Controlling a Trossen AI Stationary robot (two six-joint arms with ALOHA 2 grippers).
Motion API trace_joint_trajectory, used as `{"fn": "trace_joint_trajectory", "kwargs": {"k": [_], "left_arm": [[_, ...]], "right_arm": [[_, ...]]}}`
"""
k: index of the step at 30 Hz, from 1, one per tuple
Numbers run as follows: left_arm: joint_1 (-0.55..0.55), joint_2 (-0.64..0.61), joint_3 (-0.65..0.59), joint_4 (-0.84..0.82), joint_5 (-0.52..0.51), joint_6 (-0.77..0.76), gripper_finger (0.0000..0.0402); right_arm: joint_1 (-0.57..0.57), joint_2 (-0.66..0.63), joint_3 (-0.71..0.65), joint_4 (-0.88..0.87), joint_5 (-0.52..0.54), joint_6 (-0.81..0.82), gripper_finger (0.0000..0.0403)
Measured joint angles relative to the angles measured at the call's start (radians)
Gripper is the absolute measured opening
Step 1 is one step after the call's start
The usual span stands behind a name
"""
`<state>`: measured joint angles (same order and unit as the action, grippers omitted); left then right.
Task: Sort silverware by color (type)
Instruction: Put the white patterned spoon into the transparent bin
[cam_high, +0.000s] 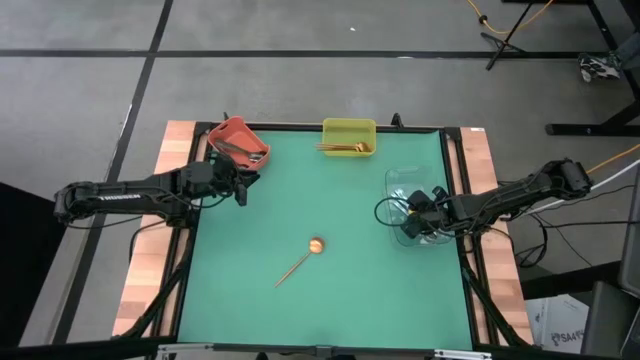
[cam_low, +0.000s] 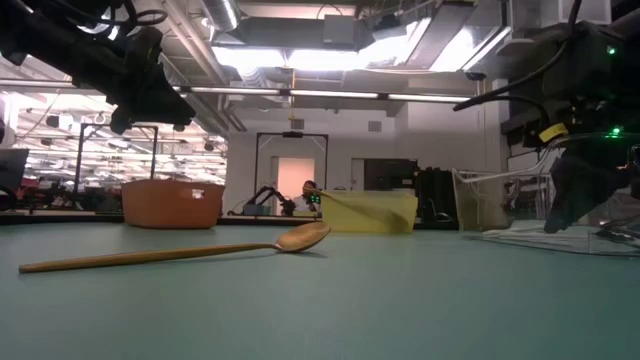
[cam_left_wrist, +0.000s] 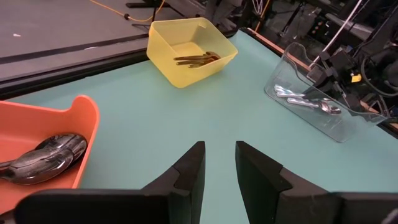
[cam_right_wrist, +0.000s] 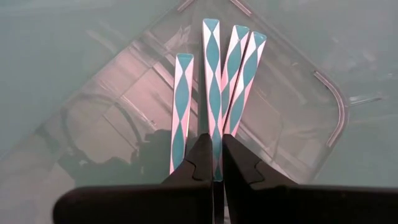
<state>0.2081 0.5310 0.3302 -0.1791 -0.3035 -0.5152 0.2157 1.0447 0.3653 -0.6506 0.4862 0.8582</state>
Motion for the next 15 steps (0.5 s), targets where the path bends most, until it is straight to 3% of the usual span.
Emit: {"fn": "trace_joint_trajectory", "kwargs": {"k": [5,15], "left_arm": [[0.0,0.0,0.0,0.0,0.0,0.0,0.0082],[0.0,0.0,0.0,0.0,0.0,0.0,0.0082]], "right_arm": [[0.0,0.0,0.0,0.0,-0.001,0.0,0.0014],[0.0,0.0,-0.001,-0.003,-0.001,0.0,0.0097]]}}
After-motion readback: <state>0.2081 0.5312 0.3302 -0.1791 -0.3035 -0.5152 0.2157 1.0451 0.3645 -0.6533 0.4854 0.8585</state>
